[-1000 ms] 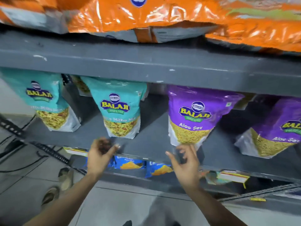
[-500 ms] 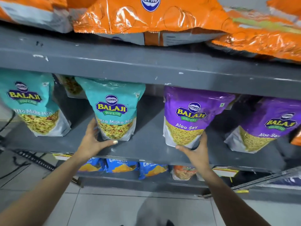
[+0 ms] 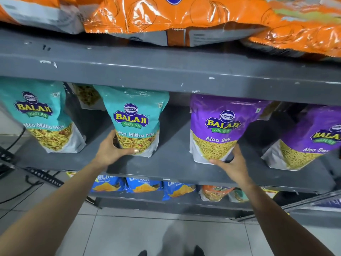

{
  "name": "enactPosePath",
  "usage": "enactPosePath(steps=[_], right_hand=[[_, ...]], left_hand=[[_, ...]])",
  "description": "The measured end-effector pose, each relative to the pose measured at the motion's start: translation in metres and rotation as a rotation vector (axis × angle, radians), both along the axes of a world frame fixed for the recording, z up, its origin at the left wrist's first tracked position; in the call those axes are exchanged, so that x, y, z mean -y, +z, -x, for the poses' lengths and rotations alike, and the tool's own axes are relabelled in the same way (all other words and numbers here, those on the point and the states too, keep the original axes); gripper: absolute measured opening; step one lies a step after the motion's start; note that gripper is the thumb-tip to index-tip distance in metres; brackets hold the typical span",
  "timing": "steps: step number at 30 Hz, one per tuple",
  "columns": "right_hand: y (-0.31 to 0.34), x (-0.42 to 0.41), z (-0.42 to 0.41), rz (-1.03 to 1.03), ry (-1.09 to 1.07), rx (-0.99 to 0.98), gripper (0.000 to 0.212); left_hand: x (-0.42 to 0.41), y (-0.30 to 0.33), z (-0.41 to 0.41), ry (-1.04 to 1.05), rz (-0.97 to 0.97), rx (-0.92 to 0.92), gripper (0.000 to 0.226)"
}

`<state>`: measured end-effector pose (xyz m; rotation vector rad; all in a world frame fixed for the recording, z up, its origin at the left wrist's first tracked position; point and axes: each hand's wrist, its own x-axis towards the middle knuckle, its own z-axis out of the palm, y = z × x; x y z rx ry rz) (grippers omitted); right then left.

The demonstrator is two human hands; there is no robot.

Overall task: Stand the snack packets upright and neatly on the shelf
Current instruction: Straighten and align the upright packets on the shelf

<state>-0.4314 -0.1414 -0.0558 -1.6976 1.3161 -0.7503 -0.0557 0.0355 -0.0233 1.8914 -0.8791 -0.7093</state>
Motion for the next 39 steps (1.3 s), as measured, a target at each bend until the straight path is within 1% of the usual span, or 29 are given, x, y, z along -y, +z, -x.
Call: enactPosePath(steps=[2, 6, 14, 20, 26, 31, 39], right_hand=[[-0.002, 0.001, 0.000, -0.001, -0.006, -0.004, 0.090], [-0.002, 0.001, -0.001, 0.006, -0.012, -0.026, 0.087], [0.001, -0.002, -0.003, -0.004, -0.017, 0.002, 0.079], [-0.001, 0.001, 0.001, -0.012, 0.016, -0.003, 0.086], [0.000, -0.002, 0.002, -0.012, 0.007, 0.006, 0.082], [0.000, -0.004, 0.003, -0.024, 0.002, 0.010, 0.082], [0.000, -0.005, 0.005, -0.026, 0.017, 0.021, 0.082]], left_hand=[[0.000, 0.001, -0.002, -0.006, -0.001, -0.016, 0.089], [0.000, -0.002, -0.004, -0.006, 0.001, 0.003, 0.082], [-0.008, 0.002, -0.001, -0.014, 0.002, 0.033, 0.084], [-0.015, 0.003, 0.004, -0.005, 0.006, 0.034, 0.082], [-0.013, 0.002, 0.008, 0.017, 0.025, 0.030, 0.081], [-0.012, 0.002, 0.010, 0.024, 0.025, 0.031, 0.081], [-0.013, -0.003, 0.008, 0.011, 0.001, 0.032, 0.088]])
